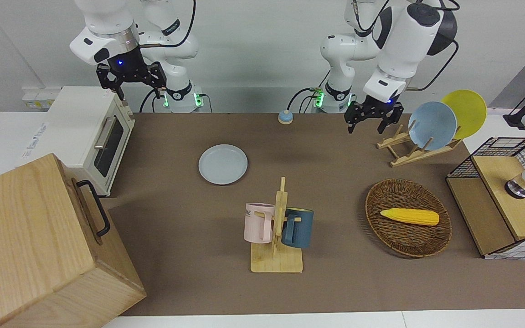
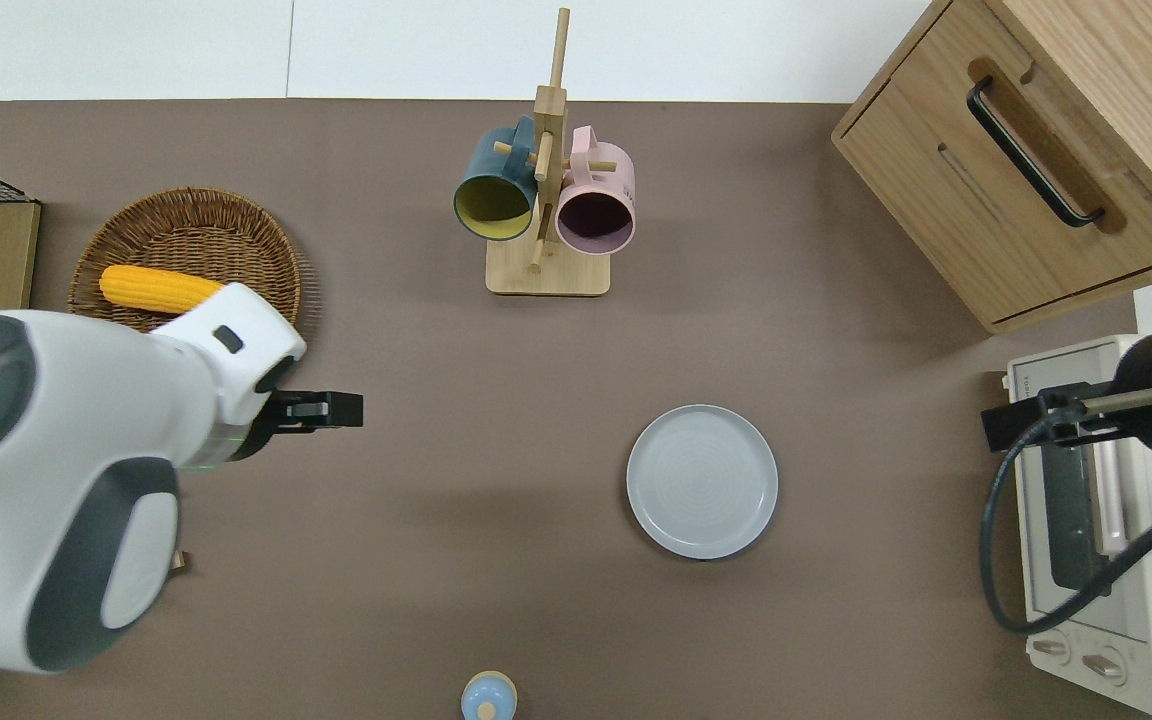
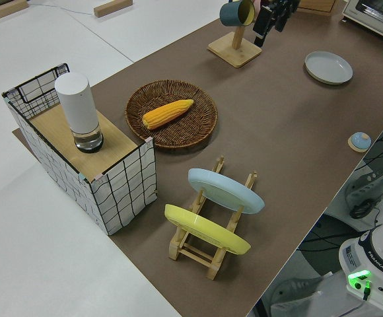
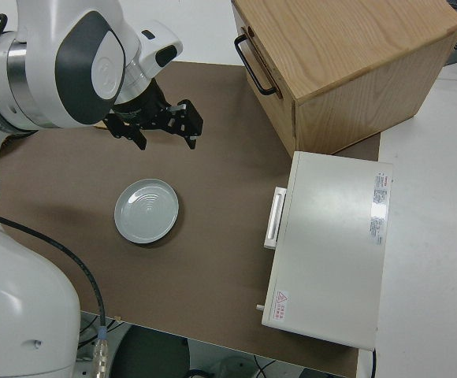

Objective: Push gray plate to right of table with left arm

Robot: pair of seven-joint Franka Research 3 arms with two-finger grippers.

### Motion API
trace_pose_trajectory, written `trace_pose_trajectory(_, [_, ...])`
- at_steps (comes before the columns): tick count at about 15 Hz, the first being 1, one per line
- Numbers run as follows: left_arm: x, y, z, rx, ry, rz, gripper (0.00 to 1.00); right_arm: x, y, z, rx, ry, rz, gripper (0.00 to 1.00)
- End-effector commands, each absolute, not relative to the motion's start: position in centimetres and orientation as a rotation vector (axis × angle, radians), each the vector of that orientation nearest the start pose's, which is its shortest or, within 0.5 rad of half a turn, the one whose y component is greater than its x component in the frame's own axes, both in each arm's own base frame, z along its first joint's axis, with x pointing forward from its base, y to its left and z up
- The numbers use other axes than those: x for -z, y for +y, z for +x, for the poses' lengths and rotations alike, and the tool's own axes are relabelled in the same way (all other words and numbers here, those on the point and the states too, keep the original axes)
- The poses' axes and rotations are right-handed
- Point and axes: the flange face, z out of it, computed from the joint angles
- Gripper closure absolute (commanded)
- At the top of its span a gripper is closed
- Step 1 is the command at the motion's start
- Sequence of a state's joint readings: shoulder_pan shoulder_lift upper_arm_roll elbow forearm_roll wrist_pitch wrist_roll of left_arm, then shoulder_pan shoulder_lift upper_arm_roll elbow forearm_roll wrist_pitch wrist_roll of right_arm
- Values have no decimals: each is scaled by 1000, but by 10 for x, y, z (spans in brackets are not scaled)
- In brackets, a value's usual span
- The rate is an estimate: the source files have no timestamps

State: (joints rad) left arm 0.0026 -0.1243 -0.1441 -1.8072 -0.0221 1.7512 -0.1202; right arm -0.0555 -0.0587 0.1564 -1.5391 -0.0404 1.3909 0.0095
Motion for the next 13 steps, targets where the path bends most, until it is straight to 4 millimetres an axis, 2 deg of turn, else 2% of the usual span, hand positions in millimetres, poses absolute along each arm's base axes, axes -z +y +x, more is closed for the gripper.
trace_pose_trajectory(1, [-630, -69, 522, 94, 24, -3121, 2, -658, 50, 511, -139, -147, -3188, 5])
trace_pose_trajectory(13, [-630, -59, 520, 68, -12, -3118, 2, -658, 50, 511, -139, -147, -3188, 5])
